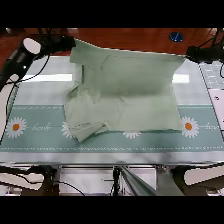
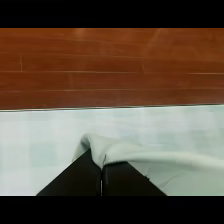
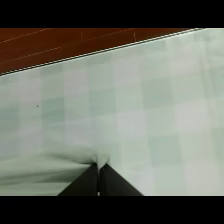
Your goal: Fold the shirts.
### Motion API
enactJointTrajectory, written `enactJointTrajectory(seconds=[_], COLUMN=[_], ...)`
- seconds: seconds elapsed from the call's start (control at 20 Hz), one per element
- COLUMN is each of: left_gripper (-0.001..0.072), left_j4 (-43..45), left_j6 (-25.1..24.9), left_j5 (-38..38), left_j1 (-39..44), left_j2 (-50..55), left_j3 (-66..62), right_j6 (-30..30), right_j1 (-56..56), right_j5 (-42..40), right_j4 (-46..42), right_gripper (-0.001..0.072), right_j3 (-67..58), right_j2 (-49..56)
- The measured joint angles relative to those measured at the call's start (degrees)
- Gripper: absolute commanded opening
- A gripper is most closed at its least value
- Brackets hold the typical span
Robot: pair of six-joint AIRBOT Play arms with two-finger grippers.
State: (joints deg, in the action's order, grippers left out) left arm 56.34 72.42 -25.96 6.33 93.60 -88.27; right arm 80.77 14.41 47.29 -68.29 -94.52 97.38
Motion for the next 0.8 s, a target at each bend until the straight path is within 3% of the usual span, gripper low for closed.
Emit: enactJointTrajectory(seconds=[0.15,0.4,0.45,0.5,0.55,0.7,0.8], left_gripper=[0.0018,0.0039,0.0129,0.0291,0.0404,0.0409,0.0409], left_j4=[0.00,0.68,0.85,0.85,0.83,3.17,6.82], left_j6=[0.02,0.02,0.02,0.07,0.13,0.22,0.22], left_j5=[0.52,-8.24,-10.05,-11.74,-13.25,-21.68,-31.26], left_j1=[0.37,0.39,0.37,0.28,0.00,-3.50,-8.83], left_j2=[2.86,7.08,7.52,7.67,7.54,4.33,-0.09], left_j3=[-0.02,-0.02,-0.02,-0.13,-0.57,-4.98,-8.09], right_j6=[0.00,-0.04,-0.04,-0.04,-0.50,-4.76,-5.53], right_j1=[-0.11,-0.22,-0.22,-0.22,-0.09,1.36,4.07], right_j5=[-1.51,4.76,6.14,7.80,9.44,15.76,19.10], right_j4=[1.97,1.99,1.90,2.05,2.36,2.69,0.37], right_gripper=[0.0018,0.0025,0.0105,0.0287,0.0352,0.0364,0.0445], right_j3=[0.00,0.00,0.00,-0.07,-0.39,-3.32,-5.03], right_j2=[2.84,5.86,6.10,6.19,5.95,2.60,-1.36])
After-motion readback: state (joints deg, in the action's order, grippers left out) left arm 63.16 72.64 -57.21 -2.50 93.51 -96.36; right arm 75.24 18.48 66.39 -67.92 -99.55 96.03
